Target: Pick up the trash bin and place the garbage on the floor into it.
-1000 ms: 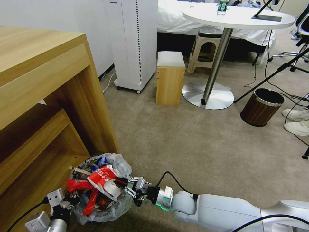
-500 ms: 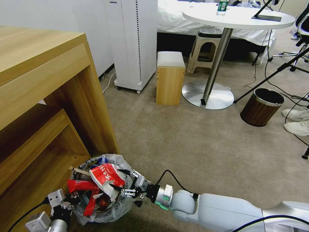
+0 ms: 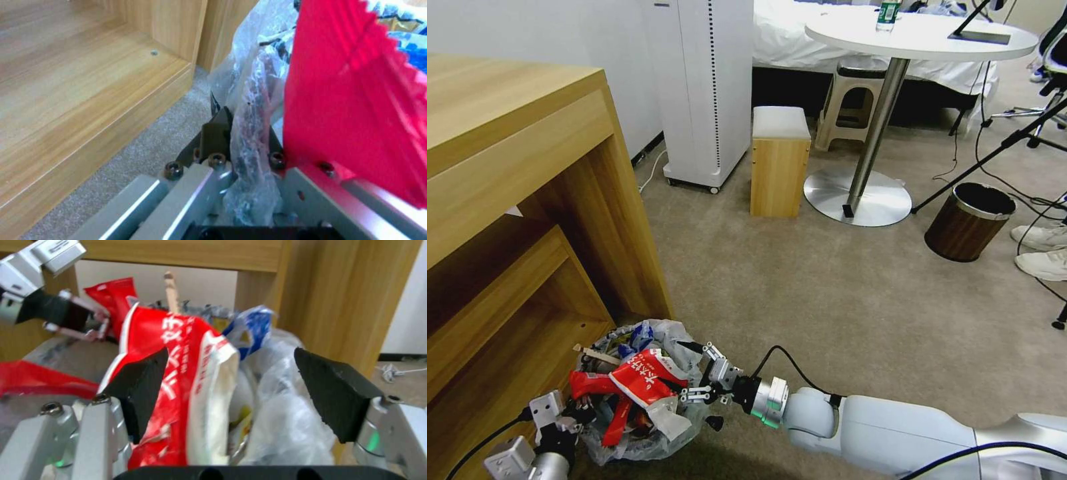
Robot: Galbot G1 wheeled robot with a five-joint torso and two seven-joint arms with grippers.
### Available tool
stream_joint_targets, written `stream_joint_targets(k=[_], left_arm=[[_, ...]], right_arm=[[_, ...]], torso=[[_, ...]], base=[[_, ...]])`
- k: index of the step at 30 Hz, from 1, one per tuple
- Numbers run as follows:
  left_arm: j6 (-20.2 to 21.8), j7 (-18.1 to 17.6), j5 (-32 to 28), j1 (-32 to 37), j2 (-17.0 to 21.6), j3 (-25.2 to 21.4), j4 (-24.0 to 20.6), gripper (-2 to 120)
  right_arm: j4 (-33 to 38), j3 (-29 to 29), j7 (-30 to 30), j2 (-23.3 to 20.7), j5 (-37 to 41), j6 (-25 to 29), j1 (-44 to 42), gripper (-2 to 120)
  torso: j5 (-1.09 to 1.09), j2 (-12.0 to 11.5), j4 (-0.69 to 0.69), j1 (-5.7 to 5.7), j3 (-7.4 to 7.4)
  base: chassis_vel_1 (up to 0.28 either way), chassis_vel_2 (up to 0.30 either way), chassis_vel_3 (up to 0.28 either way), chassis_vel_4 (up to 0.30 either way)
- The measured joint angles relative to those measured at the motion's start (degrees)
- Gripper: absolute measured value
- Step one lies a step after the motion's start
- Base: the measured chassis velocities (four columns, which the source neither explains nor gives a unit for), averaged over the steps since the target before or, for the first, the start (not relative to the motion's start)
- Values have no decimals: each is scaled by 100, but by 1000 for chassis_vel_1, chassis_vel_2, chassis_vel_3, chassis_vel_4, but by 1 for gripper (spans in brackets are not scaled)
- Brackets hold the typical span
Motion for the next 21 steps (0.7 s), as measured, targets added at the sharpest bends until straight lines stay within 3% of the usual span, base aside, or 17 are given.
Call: stream_joint_targets(k=[5,11,21], left_arm=[[5,1,-5,-18,26,0,45,1],[107,-3,-51,26,79,-20,33,1],[459,-162,-460,130,240,-69,-177,1]], right_arm=[[115,206,145,-8,44,-38,-59,73],[495,964,570,-92,382,-269,-222,71],[777,1841,603,-318,628,-302,-336,72]], torso=[[0,0,0,0,0],[0,0,0,0,0],[1,0,0,0,0]], base=[[0,0,0,0],[0,0,0,0],[0,0,0,0]])
